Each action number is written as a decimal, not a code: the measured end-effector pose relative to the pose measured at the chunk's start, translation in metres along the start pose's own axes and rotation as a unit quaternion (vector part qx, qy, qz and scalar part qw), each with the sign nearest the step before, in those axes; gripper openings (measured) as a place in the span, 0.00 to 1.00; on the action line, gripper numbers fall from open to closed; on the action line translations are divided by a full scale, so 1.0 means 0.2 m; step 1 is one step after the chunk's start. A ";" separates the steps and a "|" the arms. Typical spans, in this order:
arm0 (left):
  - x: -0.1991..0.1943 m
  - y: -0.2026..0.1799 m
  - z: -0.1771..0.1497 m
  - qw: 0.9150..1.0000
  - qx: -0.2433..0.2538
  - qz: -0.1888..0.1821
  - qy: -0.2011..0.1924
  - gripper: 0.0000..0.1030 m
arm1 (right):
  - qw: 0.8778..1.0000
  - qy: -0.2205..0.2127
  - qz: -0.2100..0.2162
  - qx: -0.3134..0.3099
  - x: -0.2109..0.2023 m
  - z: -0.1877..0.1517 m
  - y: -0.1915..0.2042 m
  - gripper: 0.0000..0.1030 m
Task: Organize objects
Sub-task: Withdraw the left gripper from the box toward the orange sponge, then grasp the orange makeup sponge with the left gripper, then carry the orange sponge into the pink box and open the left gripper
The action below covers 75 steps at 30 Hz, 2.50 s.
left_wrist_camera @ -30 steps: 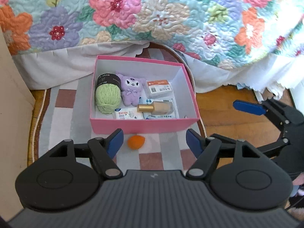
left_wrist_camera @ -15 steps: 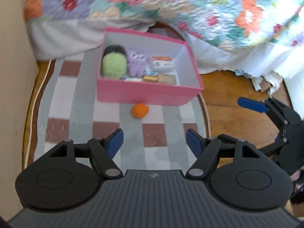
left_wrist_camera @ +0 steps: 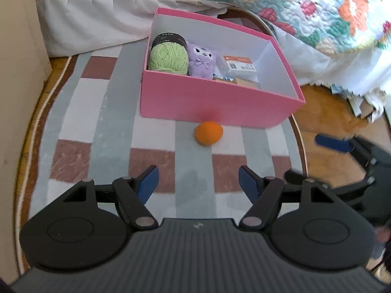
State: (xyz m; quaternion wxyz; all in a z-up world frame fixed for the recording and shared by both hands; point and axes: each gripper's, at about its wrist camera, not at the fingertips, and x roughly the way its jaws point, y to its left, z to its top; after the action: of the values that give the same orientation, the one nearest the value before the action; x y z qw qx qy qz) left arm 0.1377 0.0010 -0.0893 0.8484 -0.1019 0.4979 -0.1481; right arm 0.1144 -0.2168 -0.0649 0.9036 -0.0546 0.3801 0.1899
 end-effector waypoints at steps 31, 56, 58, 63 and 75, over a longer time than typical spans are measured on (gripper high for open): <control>0.53 0.17 -0.05 0.993 -0.068 -0.071 -0.070 0.57 | 0.999 0.020 0.046 0.006 0.75 -0.06 0.04 0.57; 0.52 0.07 -0.14 0.995 -0.016 -0.097 -0.021 0.34 | 0.998 0.020 0.055 -0.008 0.64 -0.17 0.18 0.53; 0.50 0.08 -0.17 0.994 -0.040 -0.106 -0.011 0.34 | 0.998 0.030 0.051 -0.013 0.60 -0.18 0.19 0.53; 0.43 0.04 -0.23 0.992 -0.051 -0.117 0.000 0.33 | 0.998 0.043 0.043 -0.008 0.50 -0.21 0.22 0.53; 0.05 -0.14 -0.23 0.992 -0.025 -0.122 -0.007 0.32 | 0.998 0.052 0.036 -0.029 0.12 -0.13 0.29 0.53</control>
State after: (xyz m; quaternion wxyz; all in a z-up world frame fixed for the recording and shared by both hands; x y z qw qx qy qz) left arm 0.0975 -0.0295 -0.1114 0.8247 -0.1838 0.4794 -0.2370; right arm 0.0911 -0.1623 -0.0978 0.8732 -0.0770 0.4227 0.2301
